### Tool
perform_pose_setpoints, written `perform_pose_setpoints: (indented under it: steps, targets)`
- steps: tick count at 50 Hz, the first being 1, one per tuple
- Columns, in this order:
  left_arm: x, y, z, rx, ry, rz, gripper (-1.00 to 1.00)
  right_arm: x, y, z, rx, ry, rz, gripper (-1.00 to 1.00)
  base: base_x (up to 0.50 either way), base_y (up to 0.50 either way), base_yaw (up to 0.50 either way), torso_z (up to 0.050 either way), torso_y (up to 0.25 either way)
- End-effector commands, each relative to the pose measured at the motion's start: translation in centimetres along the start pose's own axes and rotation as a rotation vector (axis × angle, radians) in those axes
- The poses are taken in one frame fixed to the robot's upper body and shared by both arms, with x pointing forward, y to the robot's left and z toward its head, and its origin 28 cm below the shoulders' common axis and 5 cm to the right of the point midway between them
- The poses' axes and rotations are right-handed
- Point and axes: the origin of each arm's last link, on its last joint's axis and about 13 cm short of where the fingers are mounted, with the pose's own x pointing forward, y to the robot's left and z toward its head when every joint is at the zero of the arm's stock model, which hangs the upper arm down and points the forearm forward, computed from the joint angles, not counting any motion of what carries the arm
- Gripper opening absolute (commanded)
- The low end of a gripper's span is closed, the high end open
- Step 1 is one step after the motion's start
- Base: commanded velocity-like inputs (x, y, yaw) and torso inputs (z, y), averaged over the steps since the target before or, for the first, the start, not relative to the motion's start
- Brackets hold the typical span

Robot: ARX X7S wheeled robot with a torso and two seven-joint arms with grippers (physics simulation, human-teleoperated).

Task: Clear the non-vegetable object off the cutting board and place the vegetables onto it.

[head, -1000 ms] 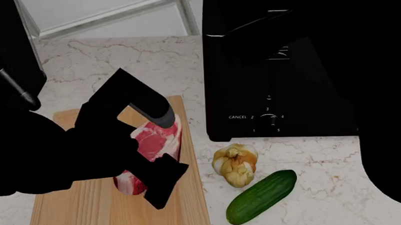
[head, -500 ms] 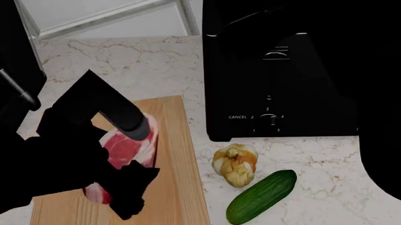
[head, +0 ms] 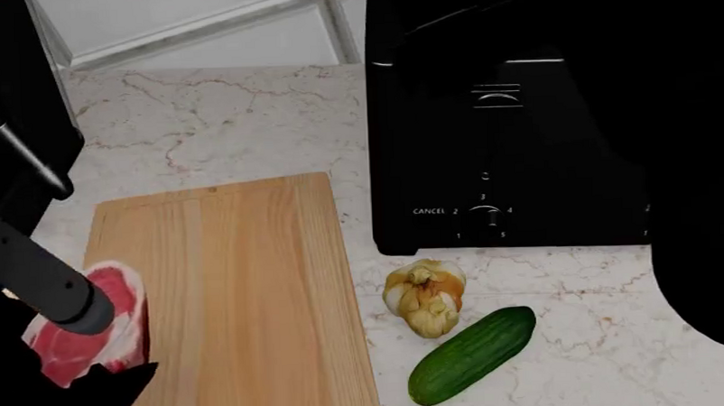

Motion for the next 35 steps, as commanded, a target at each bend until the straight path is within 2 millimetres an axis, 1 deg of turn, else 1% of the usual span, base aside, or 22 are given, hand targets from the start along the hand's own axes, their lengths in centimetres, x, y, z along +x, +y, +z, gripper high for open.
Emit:
perform_pose_setpoints:
  steps: [1,7,12,13,20,23,29,35]
  targets:
    - [-2.6,-0.3,-2.3,-0.055,-0.022,0.072,-1.0,0.5,0.2,0.3,0.026,-0.025,0.033,1.0,0.0,0.0,0.0,0.0,0.0]
    - [-3.5,0.3,-3.2,-0.087,-0.018,0.118,-1.0,0.3,0.2,-0.2,0.032,-0.015,0.028,1.0,0.0,0.0,0.0,0.0,0.0]
    - [-4.1,0.5,-4.3,-0.109,0.001,0.152,-1.0,0.4,0.3,-0.2,0.029,-0.014,0.03,1.0,0.0,0.0,0.0,0.0,0.0]
    - [-4.2,0.6,-4.4,-0.14,-0.002,0.154,-1.0,0.5,0.3,-0.3,0.032,-0.014,0.031,1.0,0.0,0.0,0.0,0.0,0.0]
    - [-5.2,1.2,-5.5,-0.156,0.014,0.219,-1.0,0.5,0.4,-0.5,0.03,-0.006,0.032,1.0,0.0,0.0,0.0,0.0,0.001]
    - [-5.3,1.2,-6.1,-0.164,0.032,0.233,-1.0,0.6,0.5,-0.7,0.03,-0.002,0.033,1.0,0.0,0.0,0.0,0.0,0.0]
    - [-6.5,1.9,-6.1,-0.164,0.048,0.281,-1.0,0.7,0.3,-0.2,0.026,-0.01,0.032,1.0,0.0,0.0,0.0,0.0,0.0]
    - [-7.2,2.2,-6.8,-0.178,0.063,0.322,-1.0,0.8,0.5,-0.3,0.027,-0.008,0.035,1.0,0.0,0.0,0.0,0.0,0.0]
